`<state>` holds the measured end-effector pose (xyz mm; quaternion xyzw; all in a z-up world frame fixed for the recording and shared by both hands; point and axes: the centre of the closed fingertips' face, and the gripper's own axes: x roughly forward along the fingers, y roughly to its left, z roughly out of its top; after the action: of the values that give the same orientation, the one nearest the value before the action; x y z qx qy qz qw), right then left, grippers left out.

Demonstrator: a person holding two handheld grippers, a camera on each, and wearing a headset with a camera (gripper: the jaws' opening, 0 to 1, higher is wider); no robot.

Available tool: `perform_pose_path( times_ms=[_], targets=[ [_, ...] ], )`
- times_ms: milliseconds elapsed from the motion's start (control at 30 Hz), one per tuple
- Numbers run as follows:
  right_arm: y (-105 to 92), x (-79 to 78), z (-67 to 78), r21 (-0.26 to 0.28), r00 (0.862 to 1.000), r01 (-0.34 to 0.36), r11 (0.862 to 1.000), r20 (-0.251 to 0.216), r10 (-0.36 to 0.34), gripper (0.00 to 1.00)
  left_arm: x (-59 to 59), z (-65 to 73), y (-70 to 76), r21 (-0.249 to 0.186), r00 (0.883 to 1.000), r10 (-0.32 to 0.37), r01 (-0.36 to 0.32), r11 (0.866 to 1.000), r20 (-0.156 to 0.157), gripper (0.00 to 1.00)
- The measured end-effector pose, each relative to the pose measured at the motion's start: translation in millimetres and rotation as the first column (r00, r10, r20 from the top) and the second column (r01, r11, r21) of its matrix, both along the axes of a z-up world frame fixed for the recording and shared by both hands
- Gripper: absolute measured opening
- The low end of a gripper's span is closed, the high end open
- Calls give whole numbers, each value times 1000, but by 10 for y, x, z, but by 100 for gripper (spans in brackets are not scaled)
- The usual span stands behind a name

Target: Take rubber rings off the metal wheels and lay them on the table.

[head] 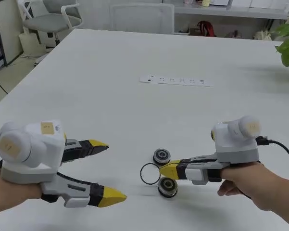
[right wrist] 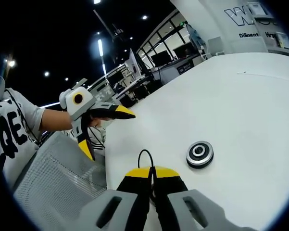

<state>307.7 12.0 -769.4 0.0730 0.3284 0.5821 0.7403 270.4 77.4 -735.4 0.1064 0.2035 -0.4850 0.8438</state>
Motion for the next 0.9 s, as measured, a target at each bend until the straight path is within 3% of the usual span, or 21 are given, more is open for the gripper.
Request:
perform_pose_path(
  times_ms=[200,267,567,633,667,900],
  targets=[
    [101,22,-43,-20,1000,-5,1000,10,5,0,-10,-15,27,5,1000,7,-7,1000,-5,76],
    [133,6,-84,-44,999,-28,999,42,30,0,-17,-27,32,9,1000,5,-5,1000,-6,77],
    [261,50,-176,-80,994,-44,996,94,51,0,-19,-32,54,7,1000,15,-15,1000,-11,77],
    [260,63,-205,-106,987,-60,993,139,75,0,-12,-26,60,6,1000,17,-17,1000,-10,77],
    [269,46,-207,-106,988,-59,993,134,73,0,-6,-21,62,5,1000,19,-19,1000,-10,77],
    [269,63,-216,-114,984,-61,992,157,78,9,4,-31,40,2,1000,16,-16,1000,-13,77]
  ],
)
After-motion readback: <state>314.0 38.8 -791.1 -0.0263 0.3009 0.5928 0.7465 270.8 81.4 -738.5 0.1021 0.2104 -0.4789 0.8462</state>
